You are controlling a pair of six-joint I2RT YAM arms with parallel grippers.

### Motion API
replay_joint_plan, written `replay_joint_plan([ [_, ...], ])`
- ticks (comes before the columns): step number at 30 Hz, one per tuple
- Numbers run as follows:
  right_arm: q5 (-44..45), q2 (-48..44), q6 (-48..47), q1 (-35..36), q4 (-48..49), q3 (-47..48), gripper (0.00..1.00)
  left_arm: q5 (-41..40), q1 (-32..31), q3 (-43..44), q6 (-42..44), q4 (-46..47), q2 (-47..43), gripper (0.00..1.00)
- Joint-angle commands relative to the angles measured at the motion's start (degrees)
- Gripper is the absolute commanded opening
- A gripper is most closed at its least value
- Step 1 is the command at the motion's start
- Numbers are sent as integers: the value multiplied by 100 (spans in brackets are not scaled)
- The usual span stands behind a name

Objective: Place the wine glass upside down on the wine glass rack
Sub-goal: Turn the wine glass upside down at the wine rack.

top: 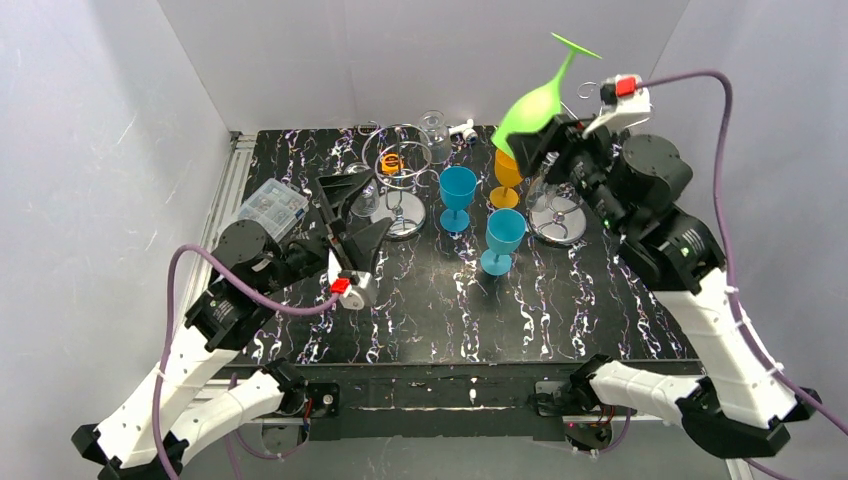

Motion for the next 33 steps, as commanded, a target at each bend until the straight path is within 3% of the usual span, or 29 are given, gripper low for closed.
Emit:
replay_joint_plan([
  [1,1601,-598,-746,-5,-700,-721,61,-400,-12,-7,-725,-8,175,98],
  [6,2461,-1418,-604,-5,-1065,-1579,60,-539,-8,65,-952,250,410,98],
  [15,3701,-2218,-474,-5,-1432,-2323,58,-369,50,98,-1055,559,672,98],
  [25,4494,-2861,-1066,-5,215,-3772,55,-285,148,163,-1559,562,1005,98],
  [33,4746,-2547,-1193,-6,735,-4186,50,-82,227,131,-1676,704,1139,98],
])
